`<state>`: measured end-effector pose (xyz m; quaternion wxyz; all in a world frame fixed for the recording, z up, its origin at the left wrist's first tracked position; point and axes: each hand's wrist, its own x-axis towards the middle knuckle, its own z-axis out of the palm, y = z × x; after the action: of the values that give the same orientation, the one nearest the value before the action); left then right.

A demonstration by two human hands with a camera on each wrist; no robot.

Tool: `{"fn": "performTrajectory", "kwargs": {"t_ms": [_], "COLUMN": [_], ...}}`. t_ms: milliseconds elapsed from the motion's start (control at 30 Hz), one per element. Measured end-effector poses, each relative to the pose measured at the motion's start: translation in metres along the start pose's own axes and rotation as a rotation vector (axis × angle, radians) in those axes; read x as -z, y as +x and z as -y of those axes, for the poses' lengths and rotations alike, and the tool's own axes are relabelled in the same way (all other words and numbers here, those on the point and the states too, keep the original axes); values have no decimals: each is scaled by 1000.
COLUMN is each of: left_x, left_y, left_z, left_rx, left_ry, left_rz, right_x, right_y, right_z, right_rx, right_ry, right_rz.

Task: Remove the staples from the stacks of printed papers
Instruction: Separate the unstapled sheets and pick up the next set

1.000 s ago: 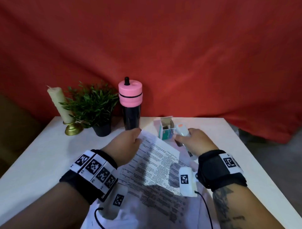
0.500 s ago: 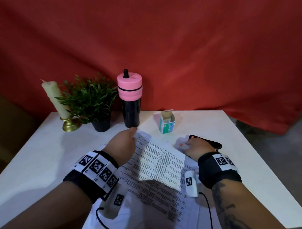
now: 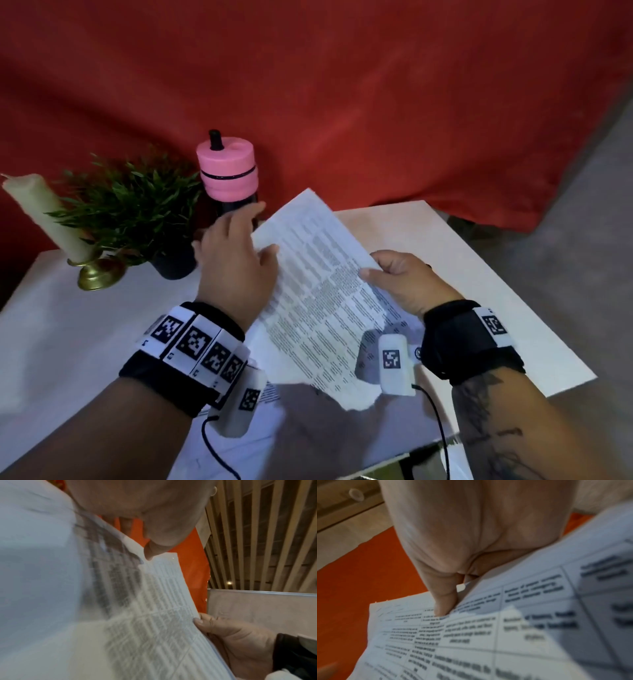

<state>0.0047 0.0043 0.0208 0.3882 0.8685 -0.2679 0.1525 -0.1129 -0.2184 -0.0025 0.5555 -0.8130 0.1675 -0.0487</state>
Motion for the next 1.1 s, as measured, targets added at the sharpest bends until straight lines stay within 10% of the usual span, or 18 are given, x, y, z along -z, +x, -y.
{"fn": "performTrajectory", "kwargs": {"t_ms": [200,300,500,900,1100], "left_x": [-24,-46,-107,-229,-301], "left_y": [-7,-11,-41,-138,-192], "left_z": [-17,-40,-111,-270,-293], "left_rx": [117,238,222,-175,-221], "left_ry": [-153,-567,-678,-390,-163], "left_rz": [-70,136,629,1166,1356], "right_x": [43,66,127,226,229], "right_y": [-41,-62,-112,-257,-301], "right_z": [-25,-42,-86,-237,-330], "right_rx": [8,8,-50,-482,-921], "right_ry": [296,377,438,481,254], "right_rz": [-330,-435,-638,-896,-724]}}
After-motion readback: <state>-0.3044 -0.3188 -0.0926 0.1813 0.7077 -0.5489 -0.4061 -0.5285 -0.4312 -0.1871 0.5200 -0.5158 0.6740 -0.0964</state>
